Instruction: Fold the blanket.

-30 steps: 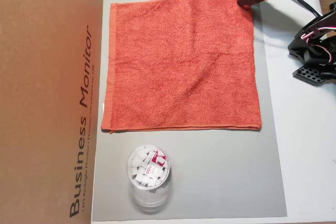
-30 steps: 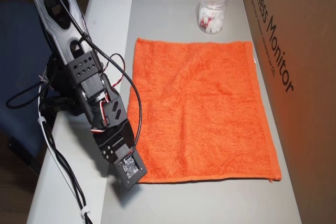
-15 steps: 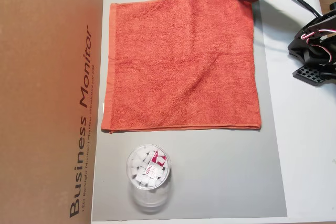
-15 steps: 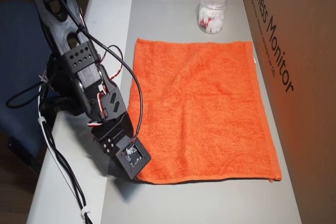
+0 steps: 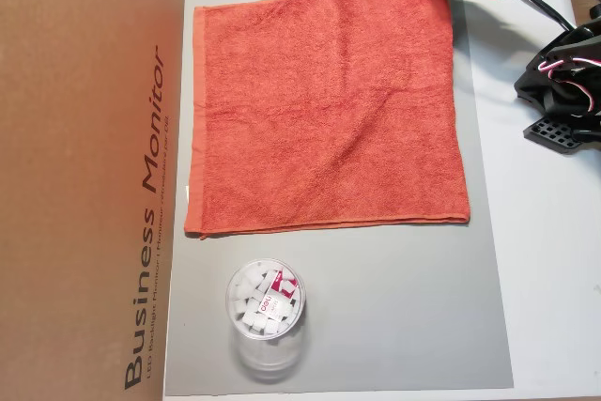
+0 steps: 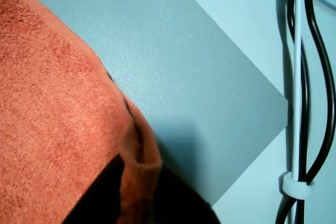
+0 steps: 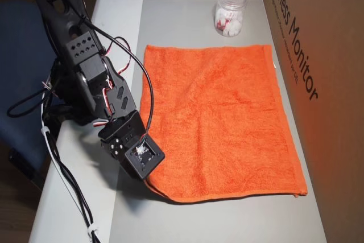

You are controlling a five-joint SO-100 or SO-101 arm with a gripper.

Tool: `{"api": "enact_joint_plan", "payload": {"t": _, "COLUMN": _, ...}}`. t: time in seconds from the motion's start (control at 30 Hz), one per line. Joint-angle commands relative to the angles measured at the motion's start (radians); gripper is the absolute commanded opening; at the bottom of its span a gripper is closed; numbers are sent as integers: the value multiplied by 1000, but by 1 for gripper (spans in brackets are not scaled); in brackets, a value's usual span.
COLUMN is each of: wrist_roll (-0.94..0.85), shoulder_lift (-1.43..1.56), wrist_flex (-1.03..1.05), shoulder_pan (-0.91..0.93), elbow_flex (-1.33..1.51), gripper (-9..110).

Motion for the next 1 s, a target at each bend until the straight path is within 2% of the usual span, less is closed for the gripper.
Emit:
{"api": "enact_joint_plan", "payload": {"t": 0.0, "wrist_roll": 6, "shoulder_lift": 54, "wrist_flex": -17, "shoulder_pan": -14, "elbow_flex": -21, "gripper": 0}}
{"api": "enact_joint_plan", "payload": {"t": 0.97, "wrist_roll": 63, "shoulder_lift": 330, "wrist_flex": -20, "shoulder_pan": -213, "elbow_flex": -32, "gripper": 0}}
